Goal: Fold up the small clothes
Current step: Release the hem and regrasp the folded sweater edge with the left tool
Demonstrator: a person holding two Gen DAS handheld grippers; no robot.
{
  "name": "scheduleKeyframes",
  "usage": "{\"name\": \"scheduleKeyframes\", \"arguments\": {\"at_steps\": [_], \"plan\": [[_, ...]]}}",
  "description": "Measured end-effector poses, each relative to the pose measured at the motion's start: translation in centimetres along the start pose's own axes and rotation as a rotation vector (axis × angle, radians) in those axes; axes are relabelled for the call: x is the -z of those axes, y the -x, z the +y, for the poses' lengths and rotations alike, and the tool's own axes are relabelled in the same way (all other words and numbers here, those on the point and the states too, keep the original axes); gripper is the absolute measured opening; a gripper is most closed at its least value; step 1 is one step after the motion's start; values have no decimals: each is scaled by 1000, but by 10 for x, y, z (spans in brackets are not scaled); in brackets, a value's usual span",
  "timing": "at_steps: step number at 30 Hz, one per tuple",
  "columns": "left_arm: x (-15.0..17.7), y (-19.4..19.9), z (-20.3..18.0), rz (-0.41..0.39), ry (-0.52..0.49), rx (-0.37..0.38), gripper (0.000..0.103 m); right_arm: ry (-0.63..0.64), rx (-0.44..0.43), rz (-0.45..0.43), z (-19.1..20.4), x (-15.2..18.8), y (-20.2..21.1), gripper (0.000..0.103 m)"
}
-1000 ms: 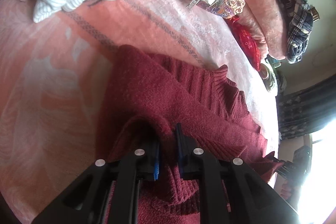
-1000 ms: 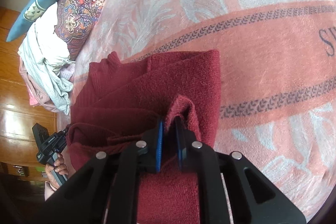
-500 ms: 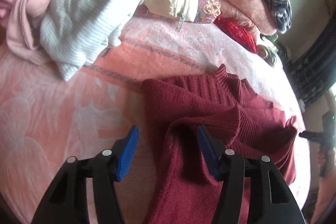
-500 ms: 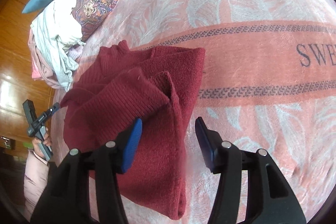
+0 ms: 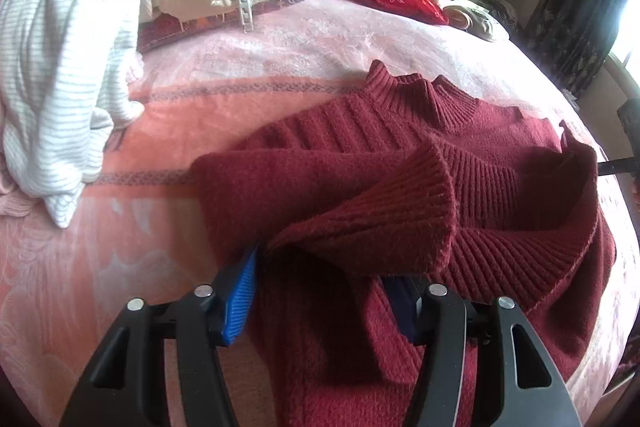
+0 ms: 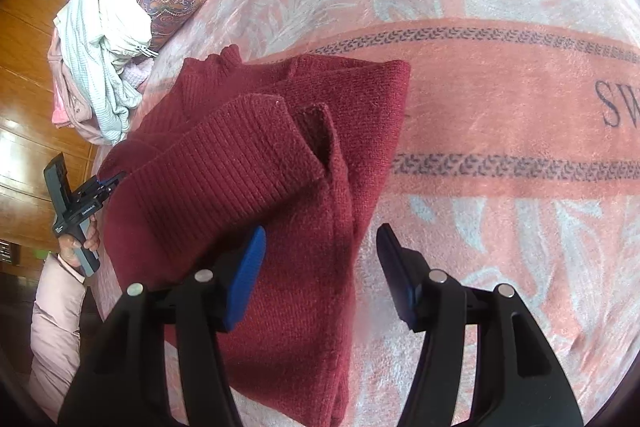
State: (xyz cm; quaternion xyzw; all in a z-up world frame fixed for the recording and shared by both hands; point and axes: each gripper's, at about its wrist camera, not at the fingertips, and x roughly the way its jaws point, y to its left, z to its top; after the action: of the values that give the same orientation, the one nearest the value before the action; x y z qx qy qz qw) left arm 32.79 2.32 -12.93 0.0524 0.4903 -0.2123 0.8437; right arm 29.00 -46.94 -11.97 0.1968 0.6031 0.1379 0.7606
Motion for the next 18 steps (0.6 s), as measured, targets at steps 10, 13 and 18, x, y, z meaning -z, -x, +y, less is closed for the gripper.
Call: {"name": "scheduleKeyframes", "arguments": {"at_steps": [10,13,18], "plan": [[-11,2,26,-60,303,123,14,-14,-24,-22,0,-16,-6,58],[-11,3,29,-64,341,113,14,-38,-24,-30,-2,-23,-11,63],[-11,-4,28,-45,376,90,14,-28,29,-24,0,-35,-28,42]]}}
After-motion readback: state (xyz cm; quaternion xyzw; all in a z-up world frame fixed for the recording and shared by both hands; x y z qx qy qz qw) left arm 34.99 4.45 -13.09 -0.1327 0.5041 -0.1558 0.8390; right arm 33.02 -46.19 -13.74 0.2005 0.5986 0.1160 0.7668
